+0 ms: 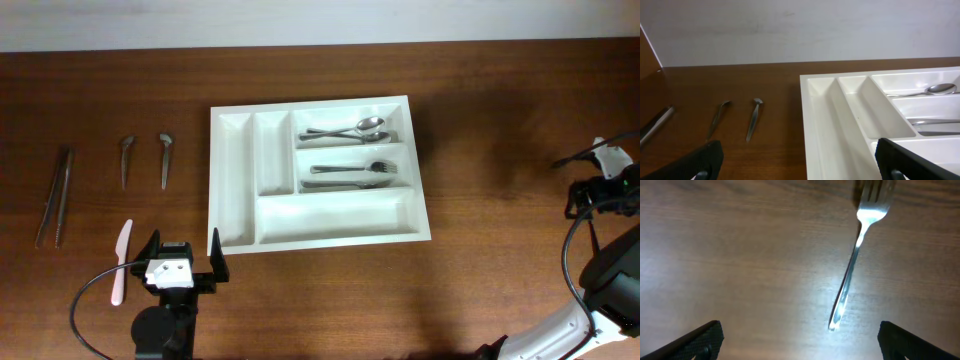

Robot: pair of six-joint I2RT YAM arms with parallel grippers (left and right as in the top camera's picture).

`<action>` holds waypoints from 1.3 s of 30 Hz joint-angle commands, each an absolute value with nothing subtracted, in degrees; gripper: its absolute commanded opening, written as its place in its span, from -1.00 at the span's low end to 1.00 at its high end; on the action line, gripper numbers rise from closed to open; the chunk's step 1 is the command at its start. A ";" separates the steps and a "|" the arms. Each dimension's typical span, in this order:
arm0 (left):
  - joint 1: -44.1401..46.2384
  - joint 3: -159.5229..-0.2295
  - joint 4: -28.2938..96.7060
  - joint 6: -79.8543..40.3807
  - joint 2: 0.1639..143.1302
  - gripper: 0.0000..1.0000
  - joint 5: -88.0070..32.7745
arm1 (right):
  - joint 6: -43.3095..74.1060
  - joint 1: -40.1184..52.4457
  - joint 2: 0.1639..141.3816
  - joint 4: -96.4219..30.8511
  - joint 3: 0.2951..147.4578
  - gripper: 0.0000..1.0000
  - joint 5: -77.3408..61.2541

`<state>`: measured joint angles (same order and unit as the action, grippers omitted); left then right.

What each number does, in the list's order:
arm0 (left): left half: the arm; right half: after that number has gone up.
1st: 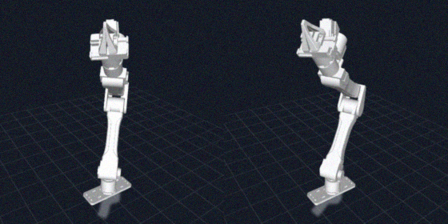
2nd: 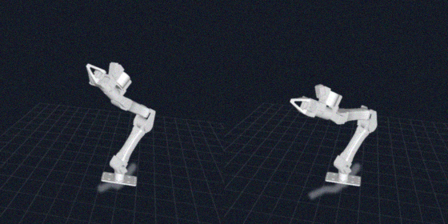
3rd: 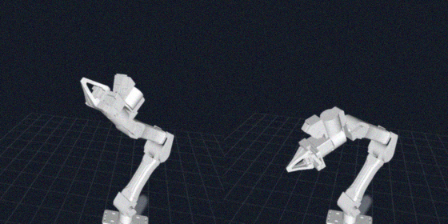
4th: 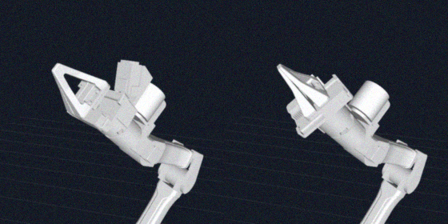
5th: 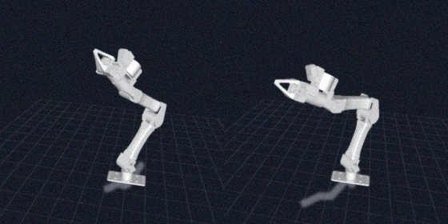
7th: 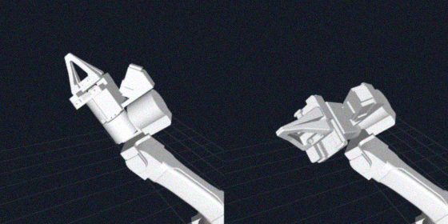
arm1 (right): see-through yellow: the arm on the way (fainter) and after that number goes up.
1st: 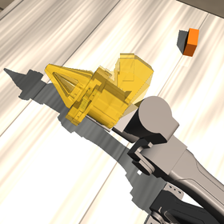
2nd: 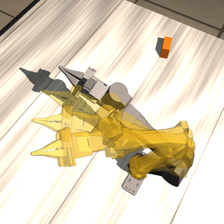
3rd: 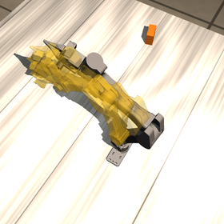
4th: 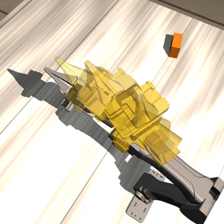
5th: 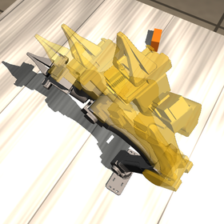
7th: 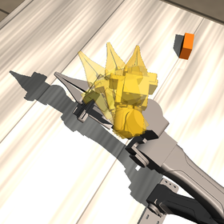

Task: Pack container
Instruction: 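Move the right gripper right to the last silver fork, then lower the right gripper and close it on the fork handle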

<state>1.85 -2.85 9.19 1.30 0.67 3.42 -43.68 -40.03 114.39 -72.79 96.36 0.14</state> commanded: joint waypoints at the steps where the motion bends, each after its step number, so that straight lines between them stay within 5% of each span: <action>1: 1.58 -2.68 9.23 2.17 0.34 0.98 3.25 | -42.57 -40.69 113.73 -69.89 94.72 0.99 0.69; 39: 1.58 -2.68 9.21 2.17 0.34 0.98 3.25 | -41.54 -44.64 121.75 -62.96 92.77 0.98 -0.84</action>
